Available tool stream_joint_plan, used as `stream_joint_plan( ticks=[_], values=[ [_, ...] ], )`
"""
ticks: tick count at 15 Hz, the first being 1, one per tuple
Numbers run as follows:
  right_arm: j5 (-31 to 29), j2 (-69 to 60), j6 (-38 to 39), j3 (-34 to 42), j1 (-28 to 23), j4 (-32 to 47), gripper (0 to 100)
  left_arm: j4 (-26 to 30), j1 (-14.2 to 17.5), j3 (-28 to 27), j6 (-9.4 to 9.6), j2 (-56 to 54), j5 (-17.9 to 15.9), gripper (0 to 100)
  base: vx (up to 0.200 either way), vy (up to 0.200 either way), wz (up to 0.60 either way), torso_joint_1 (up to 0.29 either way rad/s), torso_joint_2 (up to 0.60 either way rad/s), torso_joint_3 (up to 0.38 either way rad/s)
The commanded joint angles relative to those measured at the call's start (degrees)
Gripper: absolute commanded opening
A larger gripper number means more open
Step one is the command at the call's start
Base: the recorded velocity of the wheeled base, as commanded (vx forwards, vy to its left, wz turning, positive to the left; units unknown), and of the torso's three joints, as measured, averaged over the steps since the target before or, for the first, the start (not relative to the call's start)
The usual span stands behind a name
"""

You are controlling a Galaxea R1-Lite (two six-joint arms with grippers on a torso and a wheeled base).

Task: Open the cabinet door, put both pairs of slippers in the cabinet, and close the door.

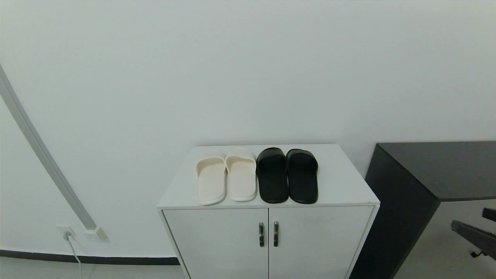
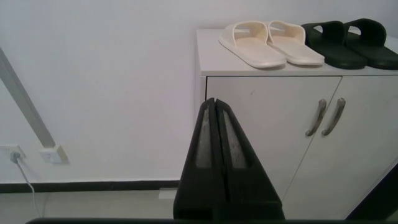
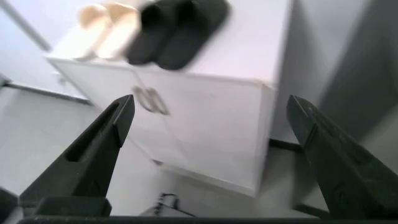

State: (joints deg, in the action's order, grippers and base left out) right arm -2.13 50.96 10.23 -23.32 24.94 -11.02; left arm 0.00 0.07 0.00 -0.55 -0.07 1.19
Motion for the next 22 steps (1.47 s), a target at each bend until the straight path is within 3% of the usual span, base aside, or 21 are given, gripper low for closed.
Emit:
stream_joint_plan(
  ticks=[1,3,9,18,22],
  values=[
    [-8.9,15.5,5.8,-10.9,14.2,-1.1,100,-0.1,0.0,0.0,-0.07,0.1,0.0,0,0.0,0.0,0.0,0.0,0.0,0.0],
    [-12.4,21.6,6.9,-16.9,18.9,-1.1,100,-0.1,0.0,0.0,0.02,0.1,0.0,0,0.0,0.0,0.0,0.0,0.0,0.0],
    [-19.1,36.9,10.5,-29.2,24.0,-1.2,100,0.0,0.0,0.0,0.02,0.1,0.0,0,0.0,0.0,0.0,0.0,0.0,0.0],
    [-32.3,58.8,10.7,-44.7,24.1,-4.4,100,-0.1,0.0,0.0,-0.07,0.1,0.0,0,0.0,0.0,0.0,0.0,0.0,0.0],
    [-33.0,66.9,10.2,-48.9,22.8,-9.4,100,-0.1,0.0,0.0,0.02,0.1,0.0,0,0.0,0.0,0.0,0.0,0.0,0.0]
  ],
)
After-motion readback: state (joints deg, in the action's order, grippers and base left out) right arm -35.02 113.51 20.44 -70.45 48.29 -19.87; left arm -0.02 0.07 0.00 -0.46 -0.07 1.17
